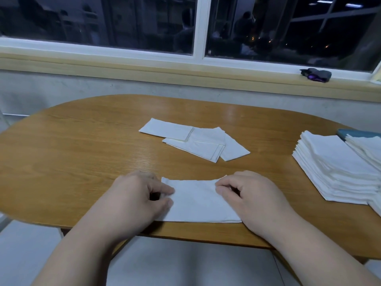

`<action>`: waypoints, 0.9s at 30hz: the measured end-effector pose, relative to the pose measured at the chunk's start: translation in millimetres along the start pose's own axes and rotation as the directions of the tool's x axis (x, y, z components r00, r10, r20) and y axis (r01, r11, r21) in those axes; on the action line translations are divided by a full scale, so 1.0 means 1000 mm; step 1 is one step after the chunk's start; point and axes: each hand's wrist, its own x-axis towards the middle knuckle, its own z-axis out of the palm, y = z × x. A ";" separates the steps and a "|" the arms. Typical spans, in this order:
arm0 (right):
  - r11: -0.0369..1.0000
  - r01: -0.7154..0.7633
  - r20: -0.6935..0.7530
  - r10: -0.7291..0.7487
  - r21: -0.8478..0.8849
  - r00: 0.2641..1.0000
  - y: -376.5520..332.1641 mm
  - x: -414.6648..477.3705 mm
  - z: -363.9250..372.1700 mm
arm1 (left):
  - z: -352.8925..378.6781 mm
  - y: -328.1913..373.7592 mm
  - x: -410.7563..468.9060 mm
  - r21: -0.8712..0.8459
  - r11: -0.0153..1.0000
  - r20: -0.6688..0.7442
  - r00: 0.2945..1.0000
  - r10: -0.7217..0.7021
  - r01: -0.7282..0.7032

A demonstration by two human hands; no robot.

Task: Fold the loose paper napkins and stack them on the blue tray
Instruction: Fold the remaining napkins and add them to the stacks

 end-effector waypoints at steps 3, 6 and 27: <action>0.999 -0.018 0.014 0.019 -0.030 1.000 0.001 0.001 0.001 | 0.001 -0.002 0.000 -0.014 0.999 0.000 0.999 -0.043 0.043; 0.996 -0.068 -0.001 0.068 0.063 0.998 -0.002 0.007 -0.002 | -0.001 -0.001 -0.002 -0.006 0.998 -0.003 0.998 -0.063 0.063; 0.957 -0.284 0.056 0.288 -0.064 0.956 -0.011 0.229 0.041 | -0.014 -0.019 0.002 -0.030 0.996 -0.016 0.996 -0.086 0.085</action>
